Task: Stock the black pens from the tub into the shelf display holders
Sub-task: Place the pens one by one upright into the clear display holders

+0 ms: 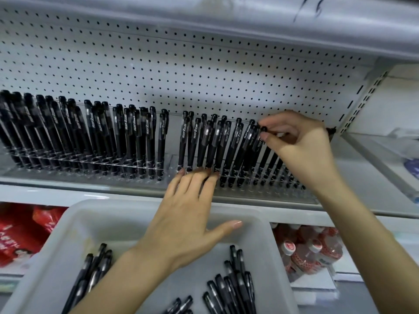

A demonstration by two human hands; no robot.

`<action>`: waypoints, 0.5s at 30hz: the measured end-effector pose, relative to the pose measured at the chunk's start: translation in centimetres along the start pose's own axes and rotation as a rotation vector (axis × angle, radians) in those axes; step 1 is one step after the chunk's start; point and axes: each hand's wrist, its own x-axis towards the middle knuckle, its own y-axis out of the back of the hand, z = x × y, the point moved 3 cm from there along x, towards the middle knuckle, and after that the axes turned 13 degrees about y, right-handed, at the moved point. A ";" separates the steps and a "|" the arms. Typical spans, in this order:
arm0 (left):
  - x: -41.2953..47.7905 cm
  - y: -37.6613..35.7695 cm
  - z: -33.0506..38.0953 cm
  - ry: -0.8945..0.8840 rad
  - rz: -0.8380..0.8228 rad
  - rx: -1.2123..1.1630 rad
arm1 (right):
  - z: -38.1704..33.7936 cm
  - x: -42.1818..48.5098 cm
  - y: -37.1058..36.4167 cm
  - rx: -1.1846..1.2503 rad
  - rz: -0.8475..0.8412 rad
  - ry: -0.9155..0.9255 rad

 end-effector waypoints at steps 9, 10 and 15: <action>0.8 1.8 0.0 -0.067 -0.001 0.071 | -1.8 0.1 1.9 -0.116 0.007 0.014; 0.8 2.1 0.0 -0.077 -0.007 0.071 | -2.2 0.0 2.0 -0.122 0.009 0.022; -0.9 5.0 -0.7 -0.094 0.048 -0.033 | -5.7 -1.9 0.8 -0.047 0.046 0.120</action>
